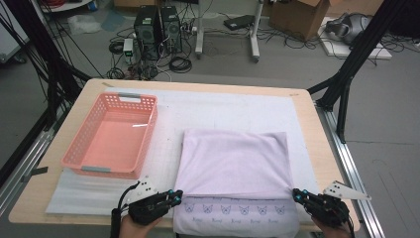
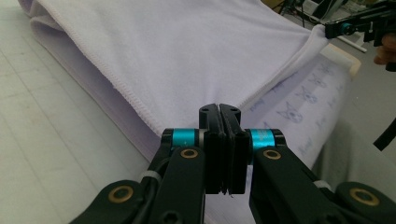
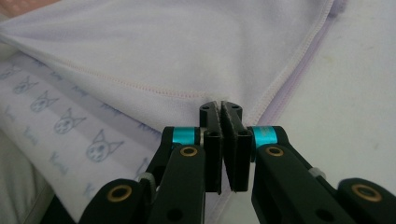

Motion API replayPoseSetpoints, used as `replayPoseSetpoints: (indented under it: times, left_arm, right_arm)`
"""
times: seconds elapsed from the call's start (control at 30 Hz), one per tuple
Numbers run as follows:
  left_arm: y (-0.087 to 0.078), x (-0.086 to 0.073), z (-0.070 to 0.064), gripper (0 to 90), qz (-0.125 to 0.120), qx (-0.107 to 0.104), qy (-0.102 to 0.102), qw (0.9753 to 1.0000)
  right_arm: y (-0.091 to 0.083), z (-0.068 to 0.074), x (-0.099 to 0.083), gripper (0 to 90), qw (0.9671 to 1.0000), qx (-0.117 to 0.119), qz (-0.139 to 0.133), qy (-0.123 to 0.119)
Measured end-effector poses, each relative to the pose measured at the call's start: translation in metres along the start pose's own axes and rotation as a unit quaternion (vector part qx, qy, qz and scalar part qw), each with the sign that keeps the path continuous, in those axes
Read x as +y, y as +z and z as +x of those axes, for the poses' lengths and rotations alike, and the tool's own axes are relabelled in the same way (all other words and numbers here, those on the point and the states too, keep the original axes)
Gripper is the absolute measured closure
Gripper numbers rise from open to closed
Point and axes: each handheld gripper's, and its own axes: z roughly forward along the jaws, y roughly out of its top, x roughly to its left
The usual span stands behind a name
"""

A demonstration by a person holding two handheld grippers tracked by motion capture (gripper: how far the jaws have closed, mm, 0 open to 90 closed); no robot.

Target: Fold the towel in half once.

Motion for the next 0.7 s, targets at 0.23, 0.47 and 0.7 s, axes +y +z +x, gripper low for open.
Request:
replayPoseSetpoints:
  times: [0.23,0.47,0.7]
  left_arm:
    - [-0.016,-0.012,-0.02,88.0,0.001,-0.012,0.002,0.9999]
    - [-0.028,-0.027,-0.036,87.6,0.015,-0.027,0.004,0.9995]
    - [-0.022,-0.022,-0.02,47.8,-0.017,0.014,-0.013,0.9997]
  right_arm:
    - [-0.018,0.015,-0.015,87.1,1.0,0.004,0.005,-0.006]
    - [-0.036,0.025,-0.029,87.1,0.9997,0.017,0.016,-0.009]
    - [-0.035,0.022,-0.026,56.6,0.9998,0.005,0.0,0.017]
